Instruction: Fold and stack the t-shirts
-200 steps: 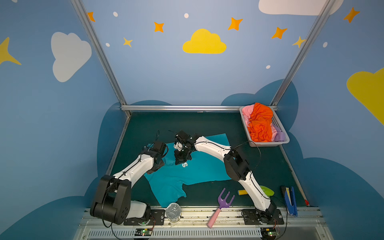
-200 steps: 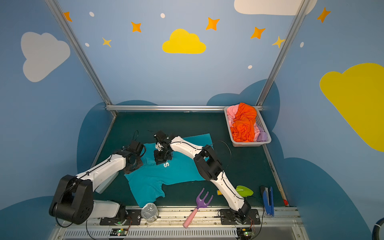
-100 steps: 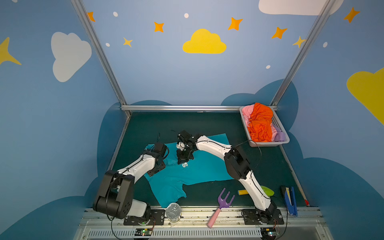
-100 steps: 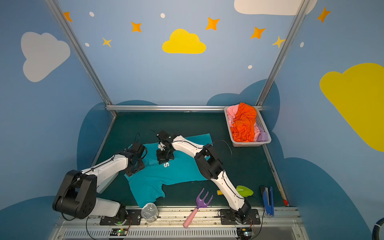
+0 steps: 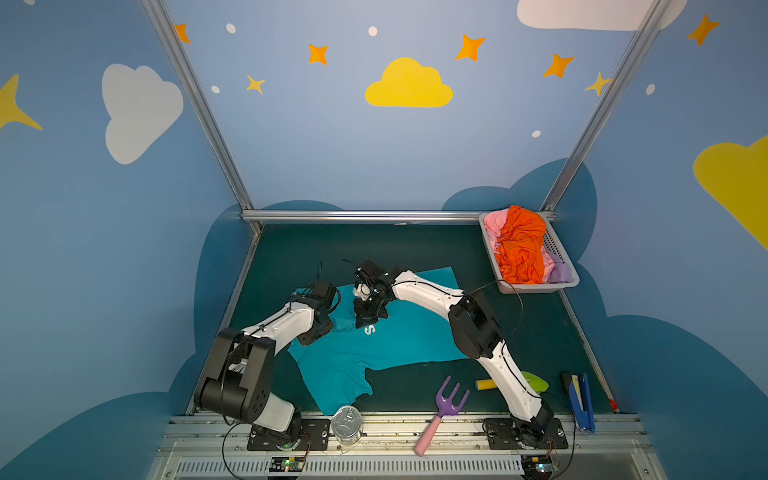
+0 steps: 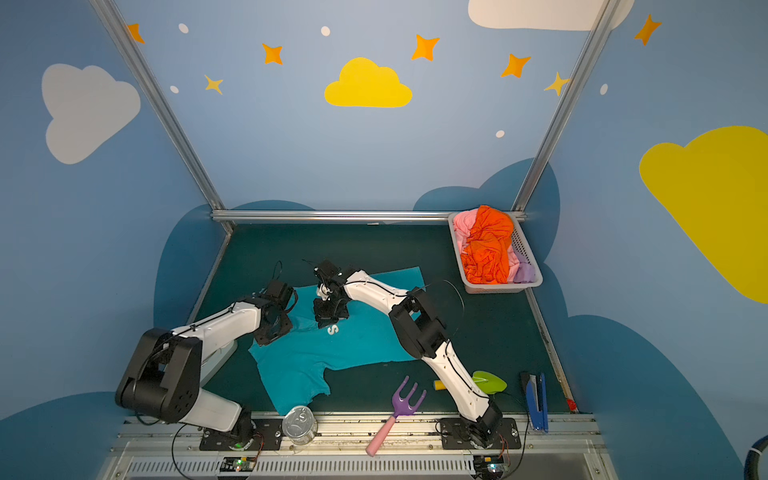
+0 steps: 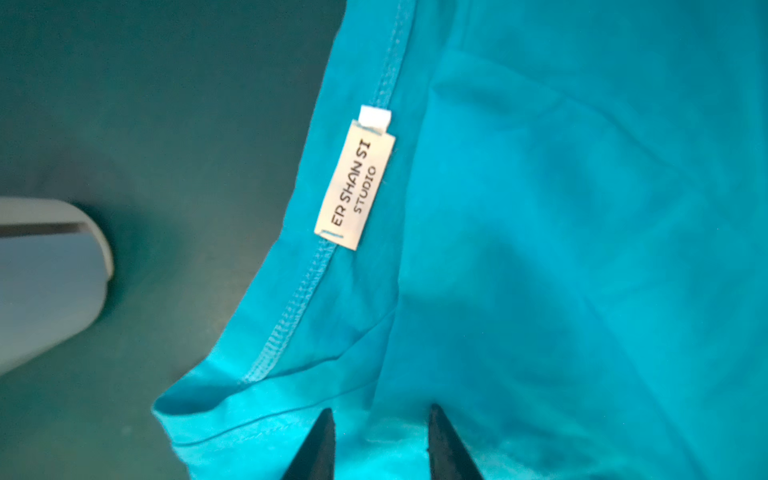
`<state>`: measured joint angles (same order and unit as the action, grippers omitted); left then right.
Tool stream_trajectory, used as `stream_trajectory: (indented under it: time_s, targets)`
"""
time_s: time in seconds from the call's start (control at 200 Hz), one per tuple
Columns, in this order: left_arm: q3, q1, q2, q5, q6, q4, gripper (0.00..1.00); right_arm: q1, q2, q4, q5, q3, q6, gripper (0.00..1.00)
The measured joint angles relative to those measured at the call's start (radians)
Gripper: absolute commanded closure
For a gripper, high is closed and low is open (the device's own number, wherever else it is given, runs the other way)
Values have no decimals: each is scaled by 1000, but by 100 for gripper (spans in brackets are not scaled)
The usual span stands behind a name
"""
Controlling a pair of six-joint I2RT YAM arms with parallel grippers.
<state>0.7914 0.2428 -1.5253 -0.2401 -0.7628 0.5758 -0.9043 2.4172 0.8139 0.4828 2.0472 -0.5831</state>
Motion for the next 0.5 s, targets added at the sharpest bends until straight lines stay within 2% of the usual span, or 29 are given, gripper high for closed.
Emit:
stream_trajectory:
  time_s: [0.26, 0.501]
  targets:
    - [24, 0, -41, -2, 0, -6, 94, 9, 0, -1, 0, -16, 4, 100]
    - [25, -1, 53, -30, -5, 58, 96, 13, 0, -2, 0, -30, 4, 100]
